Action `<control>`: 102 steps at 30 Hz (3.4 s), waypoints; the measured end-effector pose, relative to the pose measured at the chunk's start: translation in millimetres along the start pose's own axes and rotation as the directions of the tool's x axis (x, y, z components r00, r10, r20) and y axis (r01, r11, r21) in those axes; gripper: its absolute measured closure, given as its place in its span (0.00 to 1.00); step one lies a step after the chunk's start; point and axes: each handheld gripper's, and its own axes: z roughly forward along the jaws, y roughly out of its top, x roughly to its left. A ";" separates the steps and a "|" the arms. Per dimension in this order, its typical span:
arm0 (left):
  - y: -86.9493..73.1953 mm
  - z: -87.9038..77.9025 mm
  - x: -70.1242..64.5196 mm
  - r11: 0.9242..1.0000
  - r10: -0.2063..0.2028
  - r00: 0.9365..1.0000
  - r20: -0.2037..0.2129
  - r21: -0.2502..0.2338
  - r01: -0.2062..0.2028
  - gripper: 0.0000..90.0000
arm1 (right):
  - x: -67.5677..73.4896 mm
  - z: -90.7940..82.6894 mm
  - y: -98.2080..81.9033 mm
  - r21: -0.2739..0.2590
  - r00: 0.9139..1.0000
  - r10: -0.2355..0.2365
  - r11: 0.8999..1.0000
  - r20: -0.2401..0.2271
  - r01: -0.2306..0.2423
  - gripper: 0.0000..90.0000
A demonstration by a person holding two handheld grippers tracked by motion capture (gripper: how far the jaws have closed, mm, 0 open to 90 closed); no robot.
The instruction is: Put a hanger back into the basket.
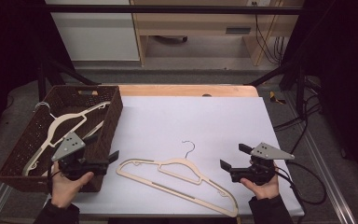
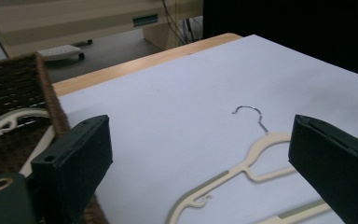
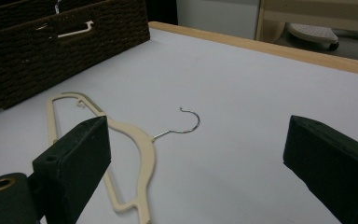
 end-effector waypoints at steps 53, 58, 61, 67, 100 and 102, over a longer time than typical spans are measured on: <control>-41.7 50.2 -36.2 0.986 0.023 0.994 0.109 0.164 -0.041 0.07 | 30.7 52.7 -59.5 0.503 0.982 -0.142 0.845 -0.121 0.184 0.81; -41.7 51.0 -34.5 0.986 0.015 0.994 0.111 0.163 -0.033 0.07 | 35.8 53.9 -57.7 0.523 0.981 -0.150 0.831 -0.120 0.191 0.87; -40.6 52.4 -34.5 0.986 0.010 0.993 0.118 0.162 -0.029 0.07 | 34.8 53.6 -56.9 0.522 0.978 -0.159 0.828 -0.135 0.207 0.88; -32.6 62.0 -37.5 0.982 0.023 0.990 0.142 0.184 -0.049 0.07 | 33.3 51.0 -53.8 0.513 0.970 -0.172 0.825 -0.172 0.237 0.88; -28.8 202.9 -70.0 0.859 0.125 0.944 0.305 0.443 -0.256 0.49 | 38.4 33.1 -30.9 0.438 0.949 -0.256 0.843 -0.183 0.312 0.88; -31.4 207.1 -69.5 0.847 0.133 0.943 0.304 0.459 -0.268 0.54 | 38.7 32.3 -30.8 0.441 0.949 -0.252 0.842 -0.189 0.311 0.88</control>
